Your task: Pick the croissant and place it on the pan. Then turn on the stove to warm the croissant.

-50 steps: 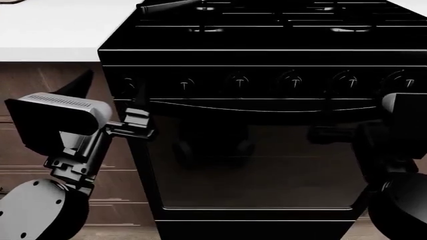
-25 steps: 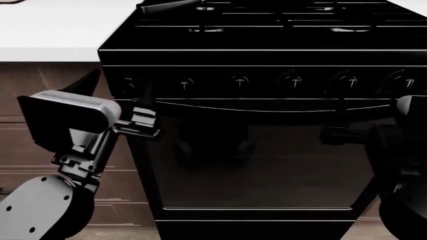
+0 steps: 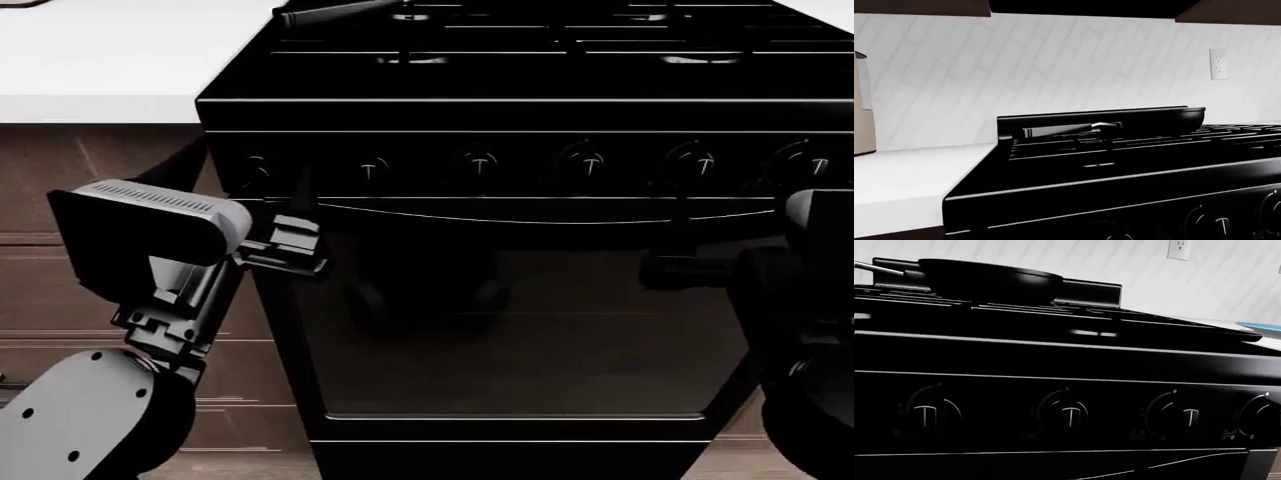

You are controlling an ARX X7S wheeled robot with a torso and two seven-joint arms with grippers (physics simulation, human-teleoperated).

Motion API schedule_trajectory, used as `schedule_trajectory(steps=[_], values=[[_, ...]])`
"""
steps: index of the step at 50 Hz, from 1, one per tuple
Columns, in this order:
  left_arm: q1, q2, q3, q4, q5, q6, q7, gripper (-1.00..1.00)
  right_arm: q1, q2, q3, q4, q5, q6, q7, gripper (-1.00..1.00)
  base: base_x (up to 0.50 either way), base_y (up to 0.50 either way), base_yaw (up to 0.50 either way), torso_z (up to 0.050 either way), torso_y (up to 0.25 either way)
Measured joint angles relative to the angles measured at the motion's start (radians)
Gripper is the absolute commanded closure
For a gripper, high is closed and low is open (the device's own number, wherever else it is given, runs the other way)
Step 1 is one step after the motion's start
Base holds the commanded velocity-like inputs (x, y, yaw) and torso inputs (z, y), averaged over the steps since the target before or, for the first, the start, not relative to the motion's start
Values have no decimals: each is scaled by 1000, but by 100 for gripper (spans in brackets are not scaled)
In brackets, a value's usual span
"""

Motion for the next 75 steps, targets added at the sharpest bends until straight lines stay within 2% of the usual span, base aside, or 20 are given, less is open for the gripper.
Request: schedule_trajectory(steps=[39, 75], values=[[20, -5, 3, -9, 5, 24, 2, -100, 197, -91, -40, 224, 11, 158, -175, -100, 0, 0, 0, 0, 0], [33, -15, -9, -19, 0, 41, 2, -100, 283, -165, -58, 371, 8, 217, -226, -100, 0, 0, 0, 0, 0]])
